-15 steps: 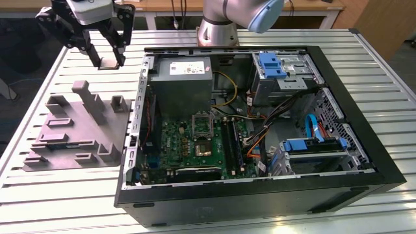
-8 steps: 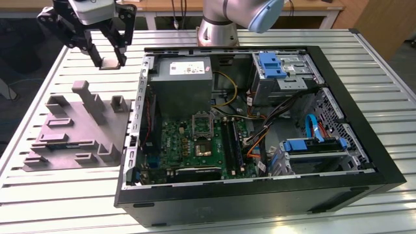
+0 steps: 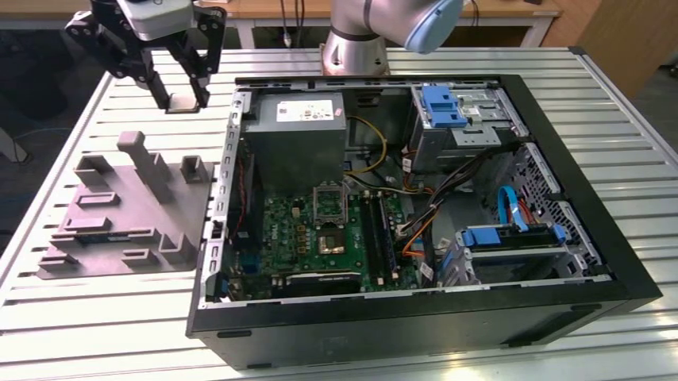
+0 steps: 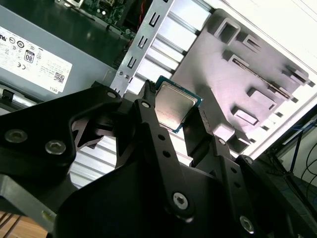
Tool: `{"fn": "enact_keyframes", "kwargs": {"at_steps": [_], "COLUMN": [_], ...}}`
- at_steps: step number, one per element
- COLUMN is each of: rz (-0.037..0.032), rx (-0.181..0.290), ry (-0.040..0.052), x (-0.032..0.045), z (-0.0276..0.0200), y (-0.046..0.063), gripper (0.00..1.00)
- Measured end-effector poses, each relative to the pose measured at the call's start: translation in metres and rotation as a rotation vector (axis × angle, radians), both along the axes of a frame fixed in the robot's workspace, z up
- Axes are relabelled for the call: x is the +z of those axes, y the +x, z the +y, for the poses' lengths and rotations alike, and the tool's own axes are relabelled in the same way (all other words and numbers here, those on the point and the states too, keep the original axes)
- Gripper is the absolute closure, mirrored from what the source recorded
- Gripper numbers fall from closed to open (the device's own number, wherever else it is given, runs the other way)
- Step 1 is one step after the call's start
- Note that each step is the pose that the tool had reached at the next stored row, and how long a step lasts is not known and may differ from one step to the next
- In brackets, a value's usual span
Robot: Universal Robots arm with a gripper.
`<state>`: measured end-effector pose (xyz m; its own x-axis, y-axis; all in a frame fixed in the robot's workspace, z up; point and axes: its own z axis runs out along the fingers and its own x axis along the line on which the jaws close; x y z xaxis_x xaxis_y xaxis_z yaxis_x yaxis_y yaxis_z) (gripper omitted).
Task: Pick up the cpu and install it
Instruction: 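Pick up the cpu and move it towards the insertion slot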
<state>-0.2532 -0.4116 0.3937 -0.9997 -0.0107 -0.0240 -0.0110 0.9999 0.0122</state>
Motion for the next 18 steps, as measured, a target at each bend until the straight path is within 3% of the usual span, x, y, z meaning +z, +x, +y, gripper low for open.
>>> {"fn": "enact_keyframes", "kwargs": {"at_steps": [18], "rz": [0.0000], "rx": [0.000], "ry": [0.0000], "x": [0.0000], "z": [0.0000], "y": [0.0093], "gripper": [0.53]}}
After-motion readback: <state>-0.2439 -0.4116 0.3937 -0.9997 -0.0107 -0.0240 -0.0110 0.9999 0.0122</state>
